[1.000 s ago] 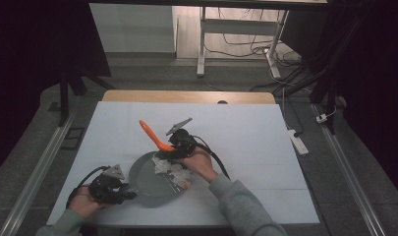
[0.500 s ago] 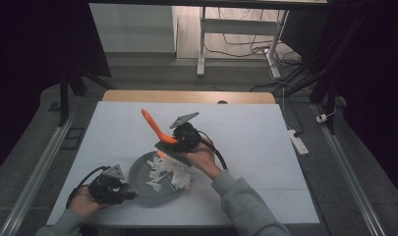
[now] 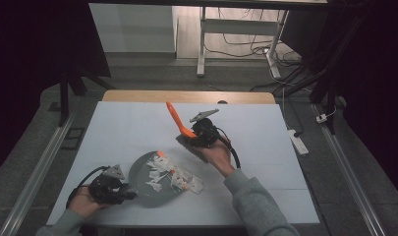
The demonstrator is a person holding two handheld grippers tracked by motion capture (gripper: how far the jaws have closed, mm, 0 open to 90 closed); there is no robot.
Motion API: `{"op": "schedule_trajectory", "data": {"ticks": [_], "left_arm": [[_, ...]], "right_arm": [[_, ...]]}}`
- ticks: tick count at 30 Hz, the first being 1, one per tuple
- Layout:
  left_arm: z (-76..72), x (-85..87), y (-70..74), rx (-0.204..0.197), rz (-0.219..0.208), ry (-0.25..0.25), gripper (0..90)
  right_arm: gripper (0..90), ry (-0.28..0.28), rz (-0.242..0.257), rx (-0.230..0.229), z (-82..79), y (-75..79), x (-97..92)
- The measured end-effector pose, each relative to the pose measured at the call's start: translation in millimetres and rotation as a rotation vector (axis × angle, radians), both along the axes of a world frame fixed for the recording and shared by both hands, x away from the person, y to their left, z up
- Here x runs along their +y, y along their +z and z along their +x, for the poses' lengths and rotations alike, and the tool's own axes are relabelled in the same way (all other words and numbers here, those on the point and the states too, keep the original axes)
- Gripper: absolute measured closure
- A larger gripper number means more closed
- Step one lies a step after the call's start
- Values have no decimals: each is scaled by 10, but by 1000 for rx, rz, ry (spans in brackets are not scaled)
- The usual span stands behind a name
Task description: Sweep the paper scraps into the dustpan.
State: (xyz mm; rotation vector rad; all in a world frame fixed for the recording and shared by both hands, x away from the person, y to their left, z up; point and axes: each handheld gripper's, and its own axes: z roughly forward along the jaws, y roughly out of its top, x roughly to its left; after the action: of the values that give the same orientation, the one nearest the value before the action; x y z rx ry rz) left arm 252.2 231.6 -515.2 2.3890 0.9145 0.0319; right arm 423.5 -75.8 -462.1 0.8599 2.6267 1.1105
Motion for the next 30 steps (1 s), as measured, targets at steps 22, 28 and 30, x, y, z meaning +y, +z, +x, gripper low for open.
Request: {"op": "schedule_trajectory", "data": {"ticks": [22, 28, 30], "left_arm": [[0, -3, -1, -1, 3, -4, 615], [-1, -3, 0, 0, 3, -5, 615], [-1, -3, -1, 0, 3, -6, 615]], "right_arm": [[704, 70, -16, 107, -287, -309, 429], [704, 108, 7, 114, -368, -294, 642], [704, 124, 22, 118, -396, -278, 715]]}}
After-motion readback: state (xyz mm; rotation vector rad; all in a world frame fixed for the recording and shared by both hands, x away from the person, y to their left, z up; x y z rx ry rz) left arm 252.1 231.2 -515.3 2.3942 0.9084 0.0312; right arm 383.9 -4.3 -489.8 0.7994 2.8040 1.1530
